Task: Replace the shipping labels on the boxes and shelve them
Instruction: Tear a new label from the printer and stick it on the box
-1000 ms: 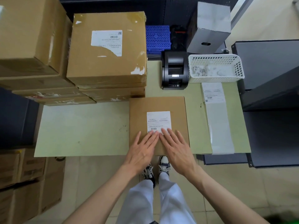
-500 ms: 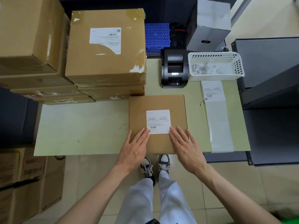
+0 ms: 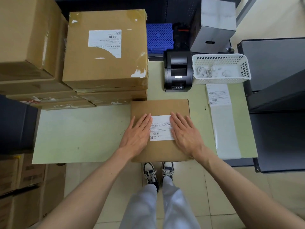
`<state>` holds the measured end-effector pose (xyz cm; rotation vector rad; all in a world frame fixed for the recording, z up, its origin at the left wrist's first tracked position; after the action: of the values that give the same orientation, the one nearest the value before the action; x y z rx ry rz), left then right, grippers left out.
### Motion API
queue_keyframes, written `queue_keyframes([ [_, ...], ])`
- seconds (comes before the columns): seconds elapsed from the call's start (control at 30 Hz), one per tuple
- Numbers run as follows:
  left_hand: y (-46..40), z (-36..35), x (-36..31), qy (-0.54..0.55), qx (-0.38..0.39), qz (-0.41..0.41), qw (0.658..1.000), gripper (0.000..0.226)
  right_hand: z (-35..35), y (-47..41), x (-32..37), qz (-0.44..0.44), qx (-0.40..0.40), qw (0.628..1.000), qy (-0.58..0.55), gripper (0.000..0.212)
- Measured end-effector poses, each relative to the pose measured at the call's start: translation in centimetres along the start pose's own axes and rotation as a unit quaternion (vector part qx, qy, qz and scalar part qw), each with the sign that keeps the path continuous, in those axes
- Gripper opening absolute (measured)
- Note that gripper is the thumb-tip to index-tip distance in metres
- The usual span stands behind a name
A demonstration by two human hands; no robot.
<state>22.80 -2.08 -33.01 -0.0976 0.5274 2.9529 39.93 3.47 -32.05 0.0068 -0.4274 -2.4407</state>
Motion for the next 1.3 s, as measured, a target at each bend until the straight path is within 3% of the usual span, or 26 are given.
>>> queue_keyframes([
  [0.1, 0.1, 0.3, -0.4, 0.004, 0.004, 0.001, 1.000, 0.056, 0.6, 0.1, 0.3, 0.007, -0.012, 1.000, -0.013, 0.065],
  [0.27, 2.8, -0.6, -1.4, 0.033, -0.067, -0.039, 0.996, 0.053, 1.5, 2.9, 2.0, 0.034, -0.056, 0.997, -0.030, 0.058],
  [0.43, 3.6, -1.7, -2.0, 0.048, -0.067, -0.033, 0.996, 0.055, -1.6, 4.3, 1.8, 0.027, -0.033, 0.998, -0.039, 0.055],
  [0.73, 6.5, -1.8, -2.6, 0.044, -0.076, -0.067, 0.994, 0.054, -0.5, 6.5, 2.0, 0.040, -0.052, 0.997, -0.032, 0.052],
  [0.97, 6.8, -3.0, -2.9, 0.035, -0.064, -0.076, 0.994, 0.054, -2.5, 7.2, 1.7, 0.030, -0.023, 0.999, -0.034, 0.053],
  [1.07, 7.0, -2.0, -2.3, 0.094, -0.093, -0.074, 0.989, 0.051, -0.8, 6.9, 1.5, 0.029, -0.051, 0.996, -0.064, 0.049],
  [1.13, 6.8, -1.0, -0.4, 0.216, -0.125, 0.012, 0.968, 0.051, 0.7, 6.2, 0.0, -0.030, -0.081, 0.988, -0.129, 0.047],
  [1.2, 6.5, -0.5, 2.0, 0.324, -0.146, 0.142, 0.924, 0.057, 1.2, 5.5, -2.4, -0.139, -0.086, 0.961, -0.222, 0.054],
  [1.3, 5.4, -1.6, 3.7, 0.501, -0.105, 0.301, 0.804, 0.078, -0.5, 4.5, -4.9, -0.273, -0.039, 0.876, -0.395, 0.075],
])
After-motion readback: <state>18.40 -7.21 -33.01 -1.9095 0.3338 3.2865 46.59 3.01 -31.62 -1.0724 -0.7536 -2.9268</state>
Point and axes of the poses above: each hand's wrist, its own y-axis away from the middle knuckle, its own z-axis out of the back of the hand, x = y × z, the point moved 7 cm from there along -y, towards the middle knuckle, and after that the axes turned 1 degree about -z, right-handed, at the moved point
